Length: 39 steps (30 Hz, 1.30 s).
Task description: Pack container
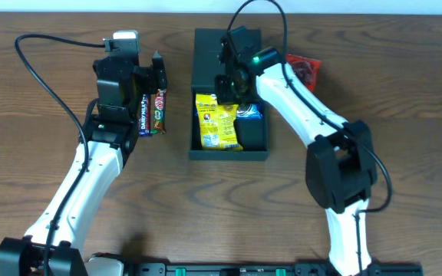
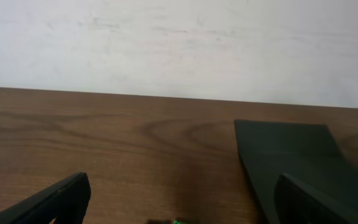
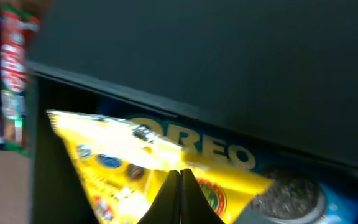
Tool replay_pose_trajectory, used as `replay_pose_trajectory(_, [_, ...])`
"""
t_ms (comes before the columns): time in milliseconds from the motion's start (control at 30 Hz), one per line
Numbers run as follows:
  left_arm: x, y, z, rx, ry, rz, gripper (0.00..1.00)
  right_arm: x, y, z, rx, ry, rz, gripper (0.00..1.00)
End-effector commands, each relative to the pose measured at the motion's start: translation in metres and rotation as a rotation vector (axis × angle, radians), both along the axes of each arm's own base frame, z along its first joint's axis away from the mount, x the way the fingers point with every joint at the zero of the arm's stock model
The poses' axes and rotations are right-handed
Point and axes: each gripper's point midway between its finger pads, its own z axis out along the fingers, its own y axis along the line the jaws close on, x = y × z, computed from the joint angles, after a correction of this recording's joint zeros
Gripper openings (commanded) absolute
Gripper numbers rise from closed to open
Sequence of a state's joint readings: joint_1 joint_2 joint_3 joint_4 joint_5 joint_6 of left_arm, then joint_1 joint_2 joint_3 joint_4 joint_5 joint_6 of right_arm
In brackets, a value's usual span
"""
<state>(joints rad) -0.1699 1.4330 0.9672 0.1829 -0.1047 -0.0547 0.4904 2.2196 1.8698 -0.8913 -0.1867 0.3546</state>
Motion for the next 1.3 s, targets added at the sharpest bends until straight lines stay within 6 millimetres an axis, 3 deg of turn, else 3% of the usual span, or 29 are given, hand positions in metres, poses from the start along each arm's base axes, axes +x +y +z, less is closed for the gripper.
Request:
replay_pose_trajectory(0, [0.002, 0.004, 0.013, 0.005, -0.027, 0.013, 0.95, -0.018, 0.013, -0.027, 0.006, 0.081, 0.05, 0.01])
replay_pose_trajectory(100, [0.002, 0.004, 0.013, 0.005, -0.027, 0.013, 0.95, -0.03, 0.019, -0.038, -0.006, 0.11, 0.106, 0.01])
replay_pose_trajectory(367, [0.002, 0.004, 0.013, 0.004, -0.027, 0.013, 0.95, -0.034, 0.022, -0.035, 0.008, 0.128, 0.119, 0.01])
replay_pose_trajectory(533, [0.002, 0.004, 0.013, 0.005, -0.027, 0.013, 0.95, -0.024, 0.019, -0.006, 0.012, 0.06, 0.136, 0.01])
replay_pose_trajectory(700, [0.0, 0.004, 0.007, 0.007, -0.003, 0.01, 0.95, -0.011, 0.0, 0.018, -0.049, -0.024, 0.096, 0.01])
replay_pose_trajectory(867, [-0.014, -0.004, -0.031, -0.014, 0.157, -0.035, 0.95, -0.007, -0.016, 0.028, -0.047, -0.022, 0.064, 0.01])
replay_pose_trajectory(1167, [-0.053, -0.035, -0.089, -0.13, 0.442, -0.18, 0.95, -0.003, -0.042, 0.026, -0.039, 0.025, 0.021, 0.01])
replay_pose_trajectory(1200, [-0.056, -0.036, -0.1, -0.147, 0.484, -0.169, 0.85, -0.003, -0.043, 0.026, -0.039, 0.024, 0.02, 0.01])
replay_pose_trajectory(1267, [-0.059, -0.037, -0.119, -0.154, 0.544, -0.158, 0.47, -0.003, -0.044, 0.026, -0.04, 0.028, 0.018, 0.01])
